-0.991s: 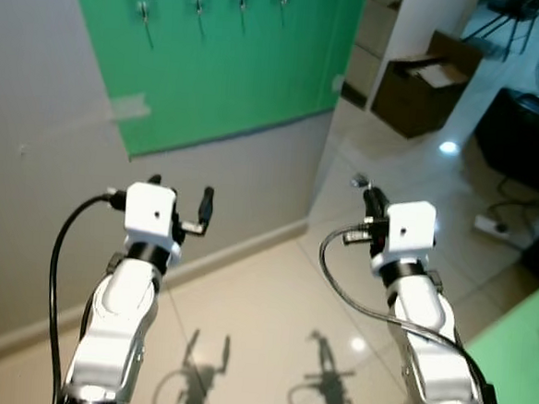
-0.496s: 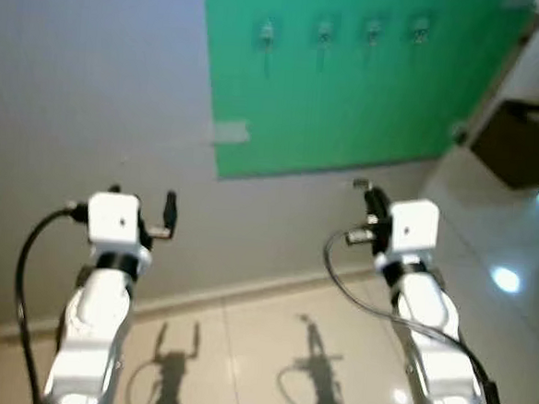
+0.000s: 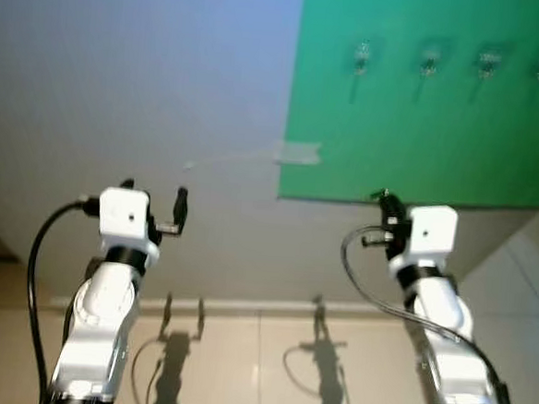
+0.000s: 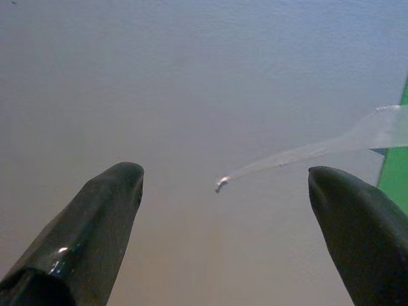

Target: Hang keys on a hook

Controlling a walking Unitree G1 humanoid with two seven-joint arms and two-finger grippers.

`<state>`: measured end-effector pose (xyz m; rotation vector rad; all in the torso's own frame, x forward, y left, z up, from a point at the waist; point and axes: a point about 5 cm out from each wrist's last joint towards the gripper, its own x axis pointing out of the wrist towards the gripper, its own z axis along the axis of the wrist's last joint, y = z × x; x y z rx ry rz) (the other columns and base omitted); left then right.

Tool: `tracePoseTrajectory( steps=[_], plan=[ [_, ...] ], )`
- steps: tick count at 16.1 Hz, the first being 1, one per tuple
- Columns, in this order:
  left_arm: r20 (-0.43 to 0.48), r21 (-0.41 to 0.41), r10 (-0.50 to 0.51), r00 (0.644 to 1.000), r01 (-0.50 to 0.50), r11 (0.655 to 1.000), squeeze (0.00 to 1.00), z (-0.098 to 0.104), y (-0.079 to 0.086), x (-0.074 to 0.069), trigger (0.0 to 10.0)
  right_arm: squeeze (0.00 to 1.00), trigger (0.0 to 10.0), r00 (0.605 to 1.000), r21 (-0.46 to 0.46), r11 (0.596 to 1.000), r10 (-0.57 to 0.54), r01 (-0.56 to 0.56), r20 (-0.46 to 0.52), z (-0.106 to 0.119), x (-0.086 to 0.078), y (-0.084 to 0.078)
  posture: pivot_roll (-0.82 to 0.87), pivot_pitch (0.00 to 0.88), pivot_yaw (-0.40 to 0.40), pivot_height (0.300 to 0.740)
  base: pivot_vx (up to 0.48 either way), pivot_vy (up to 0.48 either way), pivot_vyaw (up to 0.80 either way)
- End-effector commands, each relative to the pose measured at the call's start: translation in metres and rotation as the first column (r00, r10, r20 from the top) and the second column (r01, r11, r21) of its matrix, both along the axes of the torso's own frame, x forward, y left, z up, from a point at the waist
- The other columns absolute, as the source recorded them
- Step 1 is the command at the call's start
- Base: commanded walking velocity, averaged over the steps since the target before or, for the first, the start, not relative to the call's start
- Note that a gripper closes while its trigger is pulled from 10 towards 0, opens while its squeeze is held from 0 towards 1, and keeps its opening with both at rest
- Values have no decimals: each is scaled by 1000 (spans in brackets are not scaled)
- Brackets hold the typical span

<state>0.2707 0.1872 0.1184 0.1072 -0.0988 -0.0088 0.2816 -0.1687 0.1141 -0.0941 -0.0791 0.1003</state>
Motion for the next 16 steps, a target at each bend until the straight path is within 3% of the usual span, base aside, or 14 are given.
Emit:
tracePoseTrajectory(
  steps=[1,5,13,16],
  plan=[
    [18,-2,-17,1000,18,1000,0,3,-7,5,10000,0,10000,1000,-3,1000,-17,17,16,2,1,-9,-110,26,18,740,0,0,0],
    [37,2,-13,999,13,1000,0,8,-10,12,10000,0,10000,999,-1,1000,3,-3,36,8,6,-5,-111,25,23,740,0,-194,281],
    [37,26,-45,998,44,999,0,6,-13,14,10000,0,10000,998,-13,1000,-19,20,68,13,10,-6,-115,21,32,740,0,-471,800],
    [40,32,-51,998,49,998,0,7,-15,15,10000,0,10000,997,-22,999,-22,23,74,14,11,-6,-115,20,31,740,0,-480,271]
  ],
)
